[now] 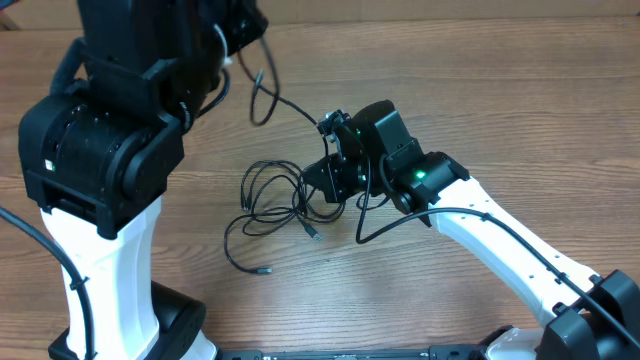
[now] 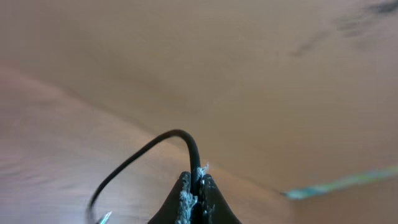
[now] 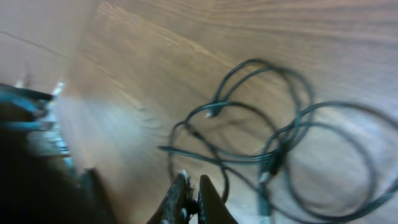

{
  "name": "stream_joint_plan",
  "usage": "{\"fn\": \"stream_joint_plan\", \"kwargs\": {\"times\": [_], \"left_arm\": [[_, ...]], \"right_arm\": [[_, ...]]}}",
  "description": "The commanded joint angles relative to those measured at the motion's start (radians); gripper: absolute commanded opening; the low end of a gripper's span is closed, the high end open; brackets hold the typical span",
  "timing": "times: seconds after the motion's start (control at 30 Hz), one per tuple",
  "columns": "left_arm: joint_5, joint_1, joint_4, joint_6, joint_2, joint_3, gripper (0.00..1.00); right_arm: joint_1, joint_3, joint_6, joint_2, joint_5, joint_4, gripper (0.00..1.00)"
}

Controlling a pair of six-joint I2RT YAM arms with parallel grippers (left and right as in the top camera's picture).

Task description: Untangle cables

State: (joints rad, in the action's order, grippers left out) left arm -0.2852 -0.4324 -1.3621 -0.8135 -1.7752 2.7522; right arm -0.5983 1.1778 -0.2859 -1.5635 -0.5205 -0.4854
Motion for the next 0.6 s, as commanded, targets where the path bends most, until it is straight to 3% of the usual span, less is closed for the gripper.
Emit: {"fn": "stream_joint_plan", "kwargs": {"times": [0.0,0.1,0.23,0.3,0.4,0.57], "left_arm": [[-0.243,-0.005,-0.068,-0.009,-0.016,0.01,0.04],[-0.325,-0.005,-0.147,-0.009,-0.041,0.01,0.08],[-0.312,-0.005,-0.21,-0.01,-0.079,0.01,0.14],[-0.256,-0.005,-0.232,-0.009,-0.098,0.01,0.33],[-0.118,-0.005,-0.262,0.036,-0.117,0.01,0.48],[0.153,-0.006,-0.317,0.238,-0.142,0.01,0.72]], "right_arm": [[0.03,0.016,-0.097,0.014,-0.222,0.002,0.04],[0.083,0.029,-0.154,0.042,-0.473,0.003,0.04],[0.149,0.029,-0.245,0.076,-0.788,0.0,0.04],[0.168,0.029,-0.261,0.082,-0.903,-0.031,0.04],[0.174,0.028,-0.261,0.082,-0.971,-0.074,0.04],[0.173,0.028,-0.261,0.082,-0.974,-0.092,0.04]]}}
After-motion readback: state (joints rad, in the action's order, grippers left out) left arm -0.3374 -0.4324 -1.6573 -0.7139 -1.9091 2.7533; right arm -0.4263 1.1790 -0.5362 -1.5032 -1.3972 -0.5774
